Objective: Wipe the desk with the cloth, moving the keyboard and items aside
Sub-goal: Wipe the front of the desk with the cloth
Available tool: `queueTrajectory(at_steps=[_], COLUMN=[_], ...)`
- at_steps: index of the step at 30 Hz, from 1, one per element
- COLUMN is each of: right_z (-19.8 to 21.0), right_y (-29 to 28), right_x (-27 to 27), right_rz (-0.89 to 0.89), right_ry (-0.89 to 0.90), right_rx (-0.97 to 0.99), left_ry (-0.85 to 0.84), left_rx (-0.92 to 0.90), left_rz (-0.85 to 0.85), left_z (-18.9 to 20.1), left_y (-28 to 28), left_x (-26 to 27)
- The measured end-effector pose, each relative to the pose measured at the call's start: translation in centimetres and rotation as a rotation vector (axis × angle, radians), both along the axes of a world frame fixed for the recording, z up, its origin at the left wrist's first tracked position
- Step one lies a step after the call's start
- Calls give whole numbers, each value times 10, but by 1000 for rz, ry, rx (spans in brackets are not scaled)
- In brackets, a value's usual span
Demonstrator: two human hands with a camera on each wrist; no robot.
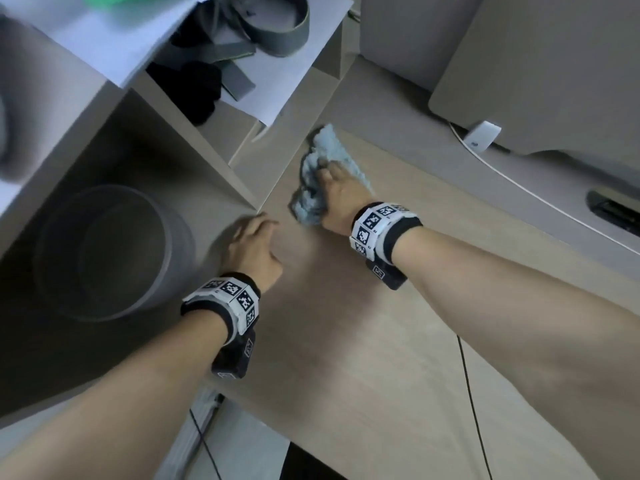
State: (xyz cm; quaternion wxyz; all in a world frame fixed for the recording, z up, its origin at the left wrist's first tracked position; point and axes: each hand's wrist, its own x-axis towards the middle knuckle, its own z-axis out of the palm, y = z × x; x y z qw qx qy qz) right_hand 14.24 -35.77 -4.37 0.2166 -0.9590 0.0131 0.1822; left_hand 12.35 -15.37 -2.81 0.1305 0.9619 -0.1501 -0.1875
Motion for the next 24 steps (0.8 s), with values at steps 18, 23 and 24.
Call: queueTrajectory(at_steps=[18, 23, 24], right_z=[7, 2, 1], right_y=[35, 10, -2], right_x=[-22, -58, -51], right_rz=[319, 424, 338], right_ry=[-25, 58, 43], right_rx=[-80, -95, -92], left_ry=[106, 119, 117], left_rx=[-56, -142, -131], left_rz=[29, 213, 248], left_z=[0, 7, 9], left_y=[11, 15, 17], left_x=[9, 10, 10])
